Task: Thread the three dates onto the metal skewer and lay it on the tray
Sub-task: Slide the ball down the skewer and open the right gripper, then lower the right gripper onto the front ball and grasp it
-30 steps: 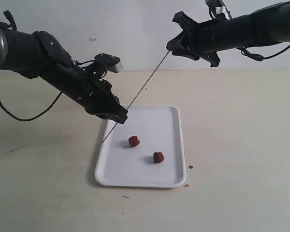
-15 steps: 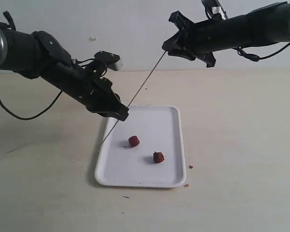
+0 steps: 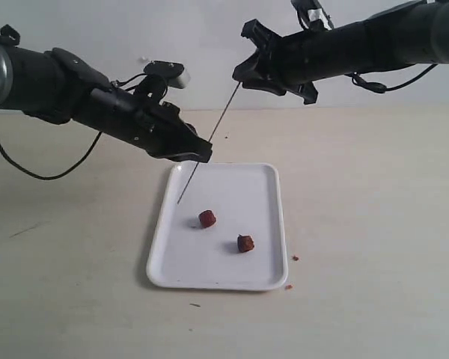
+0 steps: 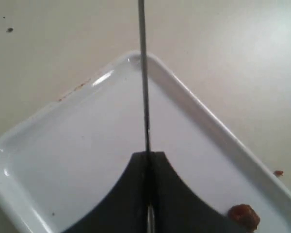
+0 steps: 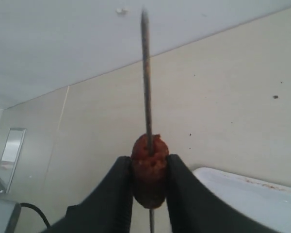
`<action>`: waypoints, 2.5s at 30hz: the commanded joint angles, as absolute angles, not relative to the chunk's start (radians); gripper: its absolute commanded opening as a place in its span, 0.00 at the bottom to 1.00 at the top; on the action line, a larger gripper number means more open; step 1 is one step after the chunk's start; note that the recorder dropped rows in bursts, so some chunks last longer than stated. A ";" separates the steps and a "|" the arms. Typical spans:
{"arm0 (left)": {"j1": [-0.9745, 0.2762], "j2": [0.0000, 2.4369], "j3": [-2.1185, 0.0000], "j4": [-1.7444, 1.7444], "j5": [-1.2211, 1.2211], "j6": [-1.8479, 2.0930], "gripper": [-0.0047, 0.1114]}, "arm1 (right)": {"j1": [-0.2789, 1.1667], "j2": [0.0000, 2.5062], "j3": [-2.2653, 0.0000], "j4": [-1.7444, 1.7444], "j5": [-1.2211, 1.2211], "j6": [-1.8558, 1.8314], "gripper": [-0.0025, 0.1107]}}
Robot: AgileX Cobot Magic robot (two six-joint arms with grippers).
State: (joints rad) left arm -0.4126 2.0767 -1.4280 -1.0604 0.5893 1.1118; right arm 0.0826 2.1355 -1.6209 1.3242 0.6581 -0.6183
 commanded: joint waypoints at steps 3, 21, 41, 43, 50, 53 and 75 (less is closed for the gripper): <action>-0.419 2.071 -1.433 -1.163 0.505 1.128 0.04 | 0.123 2.129 -1.622 1.249 0.692 -0.635 0.24; -0.417 2.071 -1.433 -1.046 0.520 1.116 0.04 | 0.139 2.129 -1.622 1.158 0.720 -0.628 0.61; -0.358 1.939 -1.433 -0.247 0.863 0.560 0.04 | 0.111 1.845 -1.622 0.332 0.911 -0.268 0.61; -0.358 1.939 -1.433 -0.184 0.873 0.535 0.04 | 0.139 1.849 -1.622 0.297 0.940 -0.268 0.61; -0.358 1.939 -1.433 -0.169 0.967 0.535 0.04 | 0.219 1.852 -1.622 0.217 1.011 -0.264 0.61; -0.358 1.939 -1.433 -0.167 1.005 0.531 0.04 | 0.272 1.864 -1.622 0.118 1.024 -0.269 0.61; -0.333 1.938 -1.433 -0.008 0.832 0.539 0.04 | 0.313 2.092 -1.622 0.271 1.055 -0.354 0.61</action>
State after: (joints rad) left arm -0.3536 1.9529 -1.4280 0.0000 0.8554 0.5424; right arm 0.2992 2.0868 -1.6209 0.2482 1.0568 -0.3409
